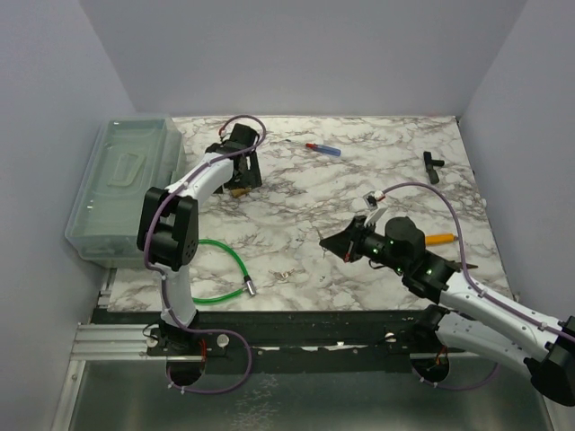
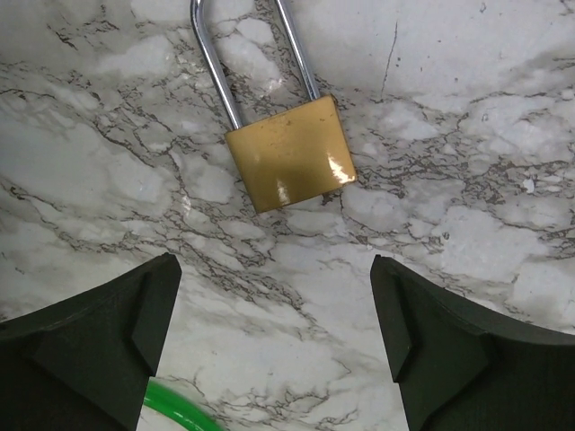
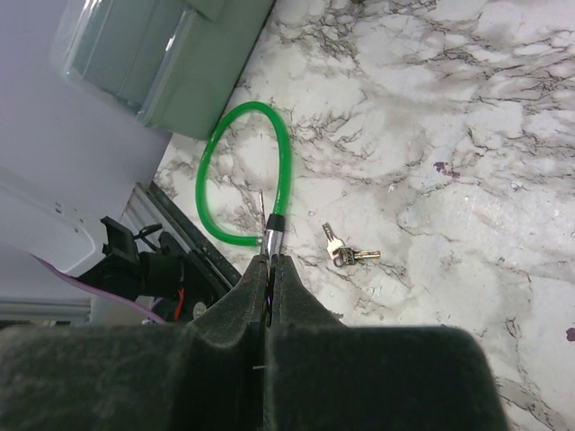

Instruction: Unlock with the key

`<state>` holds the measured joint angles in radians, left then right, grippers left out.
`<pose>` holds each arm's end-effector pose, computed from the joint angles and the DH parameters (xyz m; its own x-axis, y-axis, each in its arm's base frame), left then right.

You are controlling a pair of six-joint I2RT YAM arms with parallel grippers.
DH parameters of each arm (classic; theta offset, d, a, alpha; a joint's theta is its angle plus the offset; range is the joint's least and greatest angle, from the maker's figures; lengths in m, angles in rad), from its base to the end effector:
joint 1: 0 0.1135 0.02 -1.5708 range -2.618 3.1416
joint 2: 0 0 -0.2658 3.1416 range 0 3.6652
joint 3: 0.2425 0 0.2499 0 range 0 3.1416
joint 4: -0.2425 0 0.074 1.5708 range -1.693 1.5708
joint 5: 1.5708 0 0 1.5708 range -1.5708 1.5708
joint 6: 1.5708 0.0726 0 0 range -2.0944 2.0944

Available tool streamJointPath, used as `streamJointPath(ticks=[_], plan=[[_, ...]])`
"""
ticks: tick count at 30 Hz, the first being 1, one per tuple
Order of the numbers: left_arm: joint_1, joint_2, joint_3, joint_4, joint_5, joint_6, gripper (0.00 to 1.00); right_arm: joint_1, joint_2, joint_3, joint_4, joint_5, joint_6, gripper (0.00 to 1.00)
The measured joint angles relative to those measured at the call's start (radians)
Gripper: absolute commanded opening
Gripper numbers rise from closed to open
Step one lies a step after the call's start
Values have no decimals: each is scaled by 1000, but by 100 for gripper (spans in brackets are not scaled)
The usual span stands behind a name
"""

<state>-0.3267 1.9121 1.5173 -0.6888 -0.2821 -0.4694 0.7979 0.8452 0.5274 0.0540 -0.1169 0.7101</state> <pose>0.4074 -0.1167 0.1990 -0.8300 -0.1775 -0.5288 -0.2137 0.9769 0.0076 0.1572 0.1733 0.2554 -0.6528 0.2580 -0.7122 -0.4801 0.5864 0.6524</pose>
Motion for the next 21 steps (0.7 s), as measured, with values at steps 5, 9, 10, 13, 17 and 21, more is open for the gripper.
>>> streamJointPath(ticks=[5,9,10,13,17,21], plan=[[7,79,72,-17,-8,-19,99,1,-18,-3,-13,0,0,0],[19,108,104,-16,-7,-41,99,1,-29,-18,-28,0,5,0],[28,119,114,-15,-7,-49,99,1,-32,-22,-31,0,6,0],[47,135,126,-14,-6,-63,99,1,-35,-32,-37,0,11,0],[70,157,134,-14,6,-77,98,1,-35,-34,-43,0,16,0],[89,200,165,-16,31,-92,98,1,-36,-35,-44,0,17,0]])
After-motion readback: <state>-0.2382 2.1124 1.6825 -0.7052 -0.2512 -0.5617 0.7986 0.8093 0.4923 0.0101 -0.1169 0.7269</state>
